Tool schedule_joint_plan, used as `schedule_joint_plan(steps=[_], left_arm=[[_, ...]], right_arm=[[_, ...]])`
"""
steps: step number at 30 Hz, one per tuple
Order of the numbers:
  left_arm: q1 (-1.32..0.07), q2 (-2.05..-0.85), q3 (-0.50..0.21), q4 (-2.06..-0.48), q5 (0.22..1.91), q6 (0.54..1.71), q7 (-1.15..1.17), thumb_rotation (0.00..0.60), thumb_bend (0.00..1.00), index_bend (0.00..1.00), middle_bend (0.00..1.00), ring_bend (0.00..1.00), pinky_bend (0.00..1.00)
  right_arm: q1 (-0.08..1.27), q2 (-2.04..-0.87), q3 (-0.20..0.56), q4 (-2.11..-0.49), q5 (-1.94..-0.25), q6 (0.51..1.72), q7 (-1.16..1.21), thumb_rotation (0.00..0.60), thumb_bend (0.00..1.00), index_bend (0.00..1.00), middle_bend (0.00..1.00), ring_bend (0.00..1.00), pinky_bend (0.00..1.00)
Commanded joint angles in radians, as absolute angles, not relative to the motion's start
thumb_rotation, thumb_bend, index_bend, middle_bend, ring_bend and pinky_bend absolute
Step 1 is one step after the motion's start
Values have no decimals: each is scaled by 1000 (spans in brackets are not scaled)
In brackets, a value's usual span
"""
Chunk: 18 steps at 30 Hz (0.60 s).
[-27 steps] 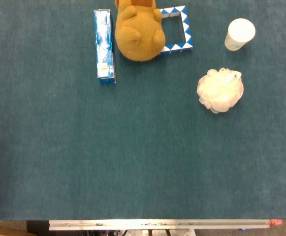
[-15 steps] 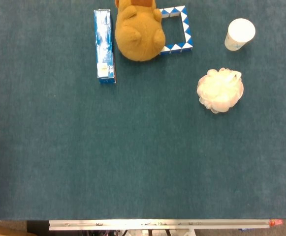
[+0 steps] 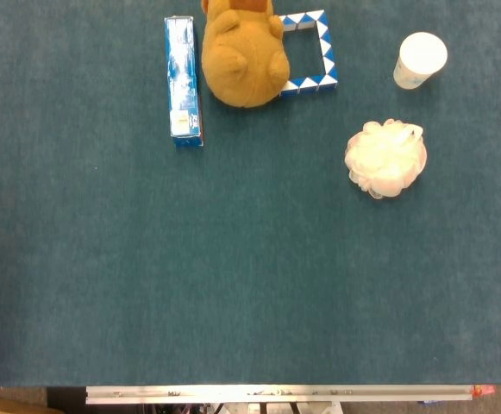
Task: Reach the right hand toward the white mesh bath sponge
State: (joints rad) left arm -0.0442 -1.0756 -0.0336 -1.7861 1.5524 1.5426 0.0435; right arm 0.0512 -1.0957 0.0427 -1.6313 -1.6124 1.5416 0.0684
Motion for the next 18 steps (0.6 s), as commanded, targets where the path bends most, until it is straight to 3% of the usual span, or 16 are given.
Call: schedule_joint_plan(steps=[1,10,18], left_arm=[[-43,-1078,-34,-1782,1552,1544,34,600,386,725,212,59,57],[-55,-1091,-47,-1774,1607,1582,-53,600,394,757,225,59,57],[-101,-1114,-58,-1783,1683,1587,-225,600,396,758,228,58,57]], right_arm=[[56,-1102,43,-1627,-1605,1531,69,600,418,621,202,0,0],[74,-1117,46,-1625,-1627,1531,84,600,418,630,206,0,0],[147,-1149,51,-1654,-1749,1524,124,600,418,637,212,0,0]])
